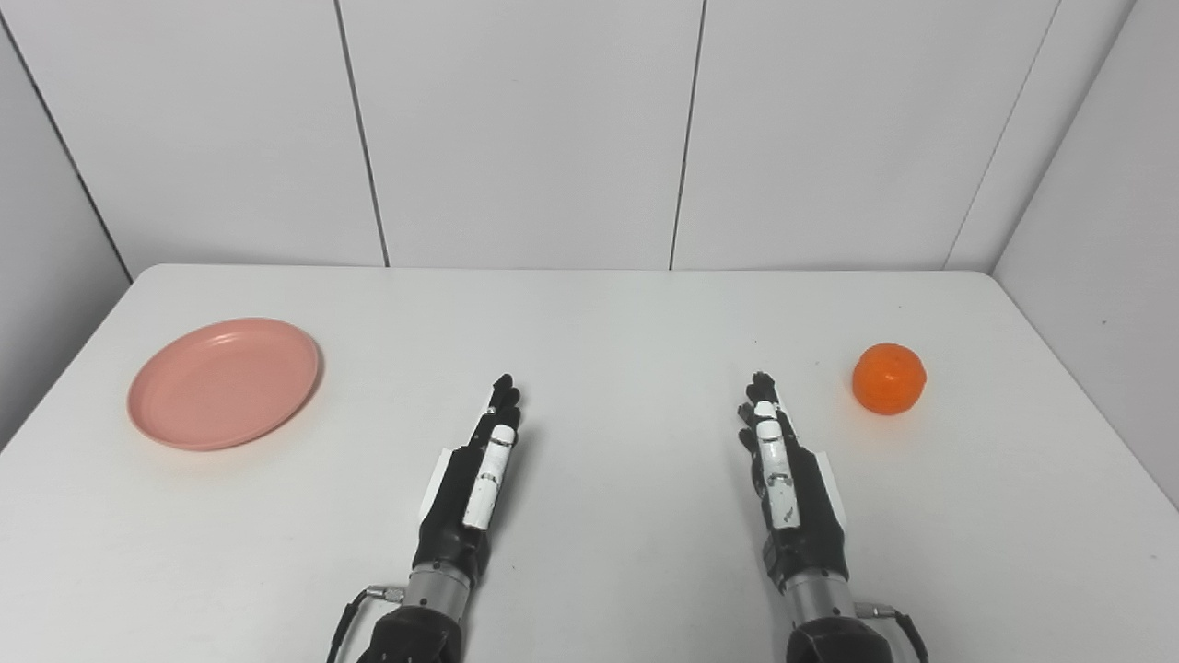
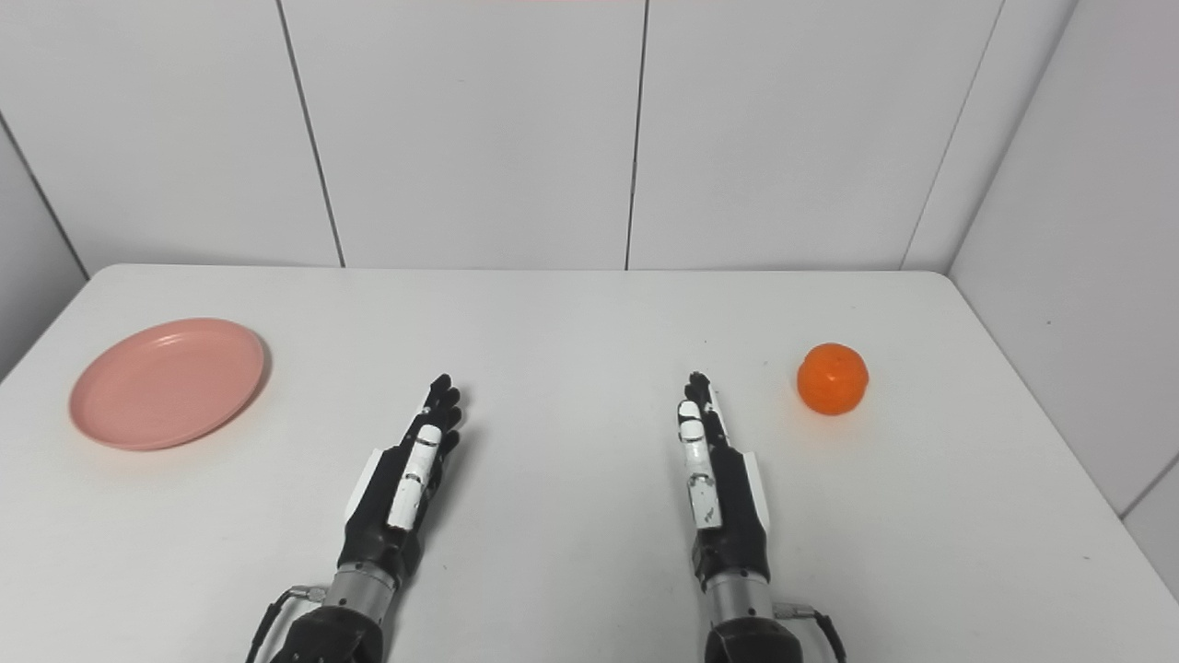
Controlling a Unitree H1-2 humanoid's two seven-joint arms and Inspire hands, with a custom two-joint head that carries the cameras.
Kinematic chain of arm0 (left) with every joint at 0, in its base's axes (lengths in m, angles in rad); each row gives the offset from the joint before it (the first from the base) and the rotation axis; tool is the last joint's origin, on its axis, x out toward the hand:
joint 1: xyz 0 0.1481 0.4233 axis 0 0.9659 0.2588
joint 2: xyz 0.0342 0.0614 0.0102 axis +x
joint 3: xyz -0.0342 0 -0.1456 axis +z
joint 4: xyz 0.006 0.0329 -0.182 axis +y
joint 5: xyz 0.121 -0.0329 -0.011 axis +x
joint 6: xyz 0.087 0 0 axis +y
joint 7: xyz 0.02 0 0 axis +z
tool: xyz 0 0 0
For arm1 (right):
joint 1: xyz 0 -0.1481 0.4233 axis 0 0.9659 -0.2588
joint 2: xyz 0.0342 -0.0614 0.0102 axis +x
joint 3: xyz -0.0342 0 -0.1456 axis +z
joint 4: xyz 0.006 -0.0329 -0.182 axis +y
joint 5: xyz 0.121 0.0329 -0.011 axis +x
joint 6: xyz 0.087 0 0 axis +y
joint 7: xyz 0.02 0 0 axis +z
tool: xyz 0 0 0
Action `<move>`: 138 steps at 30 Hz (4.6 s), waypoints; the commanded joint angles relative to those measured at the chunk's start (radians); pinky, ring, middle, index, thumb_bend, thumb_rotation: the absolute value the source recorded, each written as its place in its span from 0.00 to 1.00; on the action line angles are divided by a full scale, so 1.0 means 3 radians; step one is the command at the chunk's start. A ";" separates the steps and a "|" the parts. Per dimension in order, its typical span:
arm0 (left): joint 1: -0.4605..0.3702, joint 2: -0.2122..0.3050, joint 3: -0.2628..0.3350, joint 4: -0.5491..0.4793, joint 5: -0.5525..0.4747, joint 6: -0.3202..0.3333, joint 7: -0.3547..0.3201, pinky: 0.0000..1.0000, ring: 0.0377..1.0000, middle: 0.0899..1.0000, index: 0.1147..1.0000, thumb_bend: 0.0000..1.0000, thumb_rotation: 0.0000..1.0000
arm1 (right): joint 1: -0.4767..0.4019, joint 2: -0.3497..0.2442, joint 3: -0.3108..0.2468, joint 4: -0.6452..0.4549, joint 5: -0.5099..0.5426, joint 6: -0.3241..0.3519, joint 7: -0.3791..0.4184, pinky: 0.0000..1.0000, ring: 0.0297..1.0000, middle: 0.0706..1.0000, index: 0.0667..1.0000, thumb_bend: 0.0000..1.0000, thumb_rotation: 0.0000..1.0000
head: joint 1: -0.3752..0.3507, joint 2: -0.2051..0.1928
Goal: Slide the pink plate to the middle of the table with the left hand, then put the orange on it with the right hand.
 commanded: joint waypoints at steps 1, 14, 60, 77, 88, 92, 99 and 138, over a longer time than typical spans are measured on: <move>-0.0027 -0.0005 0.0006 -0.0014 0.0003 -0.0012 -0.0003 1.00 1.00 1.00 1.00 0.48 1.00 | -0.0077 0.0035 0.0007 -0.0054 -0.0005 -0.0210 -0.0008 0.98 0.96 0.97 0.96 0.21 1.00 | 0.0002 -0.0005; -0.0029 0.0002 -0.0002 -0.0019 0.0021 0.0006 -0.0003 1.00 1.00 1.00 1.00 0.48 1.00 | -0.0082 0.0035 -0.0001 -0.0040 0.0006 -0.0215 -0.0008 0.98 0.96 0.97 0.96 0.21 1.00 | 0.0003 -0.0010; -0.0105 -0.0225 -0.0153 0.0574 0.0268 -0.0458 0.0173 1.00 1.00 1.00 1.00 0.43 1.00 | -0.0029 -0.0329 -0.0147 0.0240 0.0328 -0.0626 0.0266 0.99 0.97 0.97 0.97 0.25 1.00 | 0.0973 -0.0486; -0.0180 -0.0328 -0.0206 0.0847 0.0317 -0.0637 0.0274 1.00 1.00 1.00 1.00 0.51 1.00 | -0.0022 -0.0438 -0.0208 0.0262 0.0482 -0.0607 0.0383 1.00 0.99 0.99 0.99 0.25 1.00 | 0.1260 -0.0577; -0.0162 -0.0296 -0.0188 0.0768 0.0301 -0.0600 0.0259 1.00 1.00 1.00 1.00 0.49 1.00 | -0.0012 -0.0385 -0.0179 0.0201 0.0436 -0.0562 0.0353 1.00 0.98 0.98 0.98 0.22 1.00 | 0.1227 -0.0536; -0.0161 -0.0288 -0.0168 0.0729 0.0282 -0.0573 0.0257 1.00 1.00 1.00 1.00 0.50 1.00 | -0.0010 -0.0366 -0.0177 0.0195 0.0435 -0.0548 0.0344 1.00 0.98 0.98 0.98 0.22 1.00 | 0.1248 -0.0529; -0.0205 -0.0275 -0.0113 0.0622 0.0281 -0.0483 0.0267 1.00 1.00 1.00 1.00 0.49 1.00 | -0.0019 -0.0328 -0.0159 0.0220 0.0403 -0.0559 0.0329 1.00 0.98 0.98 0.98 0.22 1.00 | 0.1262 -0.0532; -0.0892 0.0186 0.0374 -0.0528 -0.0036 0.0341 0.0070 0.99 0.98 0.98 0.98 0.44 1.00 | -0.0050 -0.0317 -0.0155 0.0293 0.0392 -0.0609 0.0353 1.00 0.98 0.98 0.98 0.24 1.00 | 0.1305 -0.0534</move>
